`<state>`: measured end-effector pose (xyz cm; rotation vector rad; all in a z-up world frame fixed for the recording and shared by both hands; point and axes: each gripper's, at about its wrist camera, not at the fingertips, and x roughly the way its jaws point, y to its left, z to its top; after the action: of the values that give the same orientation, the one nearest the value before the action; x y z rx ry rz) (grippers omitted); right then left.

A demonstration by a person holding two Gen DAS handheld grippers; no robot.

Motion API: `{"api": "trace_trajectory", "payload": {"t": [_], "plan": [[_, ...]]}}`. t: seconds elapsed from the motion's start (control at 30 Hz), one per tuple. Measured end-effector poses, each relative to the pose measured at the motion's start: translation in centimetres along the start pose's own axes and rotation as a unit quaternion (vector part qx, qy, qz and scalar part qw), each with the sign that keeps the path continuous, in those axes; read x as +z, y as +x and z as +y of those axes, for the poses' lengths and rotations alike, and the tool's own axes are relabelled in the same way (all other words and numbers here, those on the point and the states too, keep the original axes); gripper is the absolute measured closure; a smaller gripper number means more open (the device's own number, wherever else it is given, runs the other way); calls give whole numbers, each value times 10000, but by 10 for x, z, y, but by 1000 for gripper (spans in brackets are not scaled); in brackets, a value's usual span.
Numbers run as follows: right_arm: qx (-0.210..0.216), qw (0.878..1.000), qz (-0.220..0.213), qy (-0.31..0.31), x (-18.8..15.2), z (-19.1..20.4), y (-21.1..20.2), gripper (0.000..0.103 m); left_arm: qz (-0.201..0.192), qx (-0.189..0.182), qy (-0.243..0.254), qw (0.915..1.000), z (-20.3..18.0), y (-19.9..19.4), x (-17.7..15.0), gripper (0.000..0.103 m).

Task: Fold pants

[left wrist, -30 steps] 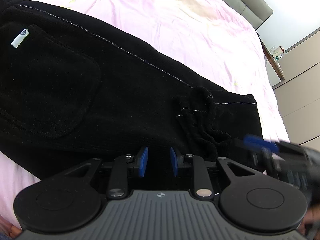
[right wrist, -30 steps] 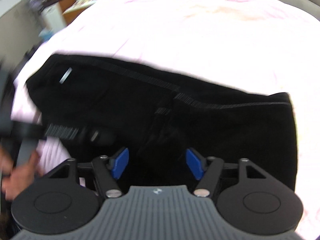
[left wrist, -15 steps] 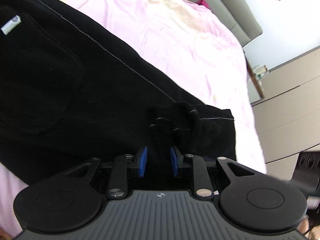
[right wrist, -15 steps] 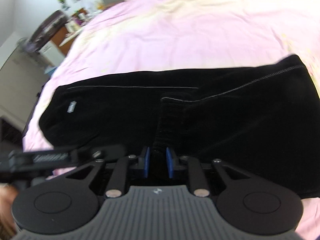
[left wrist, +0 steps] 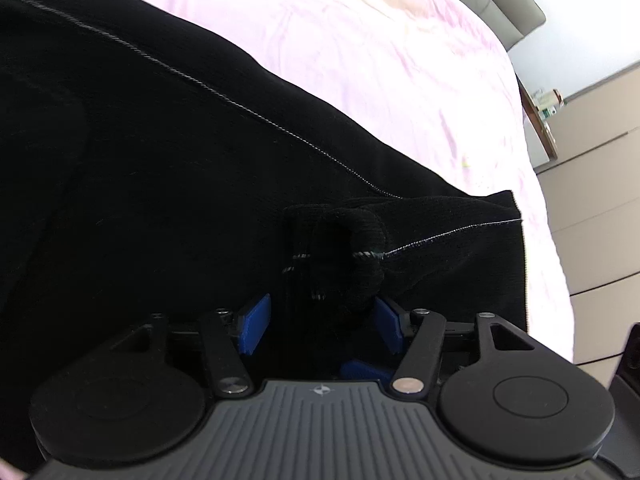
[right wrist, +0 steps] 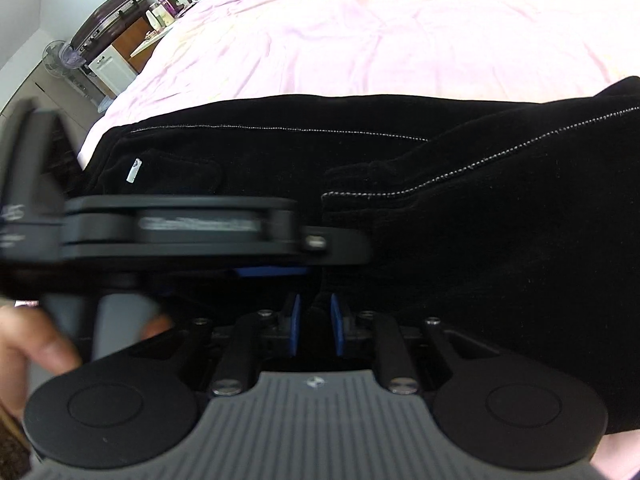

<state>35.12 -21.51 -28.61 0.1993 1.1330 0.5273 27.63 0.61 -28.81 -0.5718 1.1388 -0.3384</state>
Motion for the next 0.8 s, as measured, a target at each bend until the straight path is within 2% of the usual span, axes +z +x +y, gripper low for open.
{"api": "trace_trajectory", "payload": {"t": [0.1, 0.13, 0.2, 0.3, 0.33, 0.43, 0.5, 0.57, 0.63, 0.7, 0.73, 0.8], "plan": [[101, 9999, -40, 88, -5, -6, 0, 90, 2, 12, 195, 9998, -4, 11, 1, 32], [128, 9999, -52, 103, -5, -8, 0, 90, -18, 29, 266, 9996, -6, 13, 1, 40], [172, 9997, -88, 115, -10, -3, 8, 90, -57, 166, 385, 9991, -12, 15, -1, 45], [228, 9995, -166, 143, -10, -5, 4, 90, -248, 311, 589, 9975, -21, 5, -8, 59], [267, 9993, -187, 163, -10, -7, 2, 87, -341, 295, 630, 9970, -23, -2, -11, 65], [194, 9995, -217, 113, -19, -13, -17, 59, -654, 207, 845, 9941, -39, -25, -16, 74], [155, 9992, -377, -15, -25, -17, -42, 58, -860, 179, 1138, 9896, -55, -45, -20, 75], [132, 9973, -728, 37, -30, -27, -76, 56, -1060, 219, 1499, 9828, -74, -63, -19, 75], [-129, 9934, -1131, 127, -32, -42, -108, 57, -1136, 211, 1717, 9784, -87, -77, -9, 75], [-658, 9883, -1363, 208, -30, -59, -133, 71, -1120, 266, 1874, 9755, -93, -85, 7, 76], [-846, 9854, -1451, 291, -28, -70, -142, 82, -1067, 337, 1904, 9753, -92, -84, 15, 76], [-1074, 9820, -1477, 476, -22, -91, -150, 84, -783, 466, 1817, 9791, -78, -75, 28, 76]]}}
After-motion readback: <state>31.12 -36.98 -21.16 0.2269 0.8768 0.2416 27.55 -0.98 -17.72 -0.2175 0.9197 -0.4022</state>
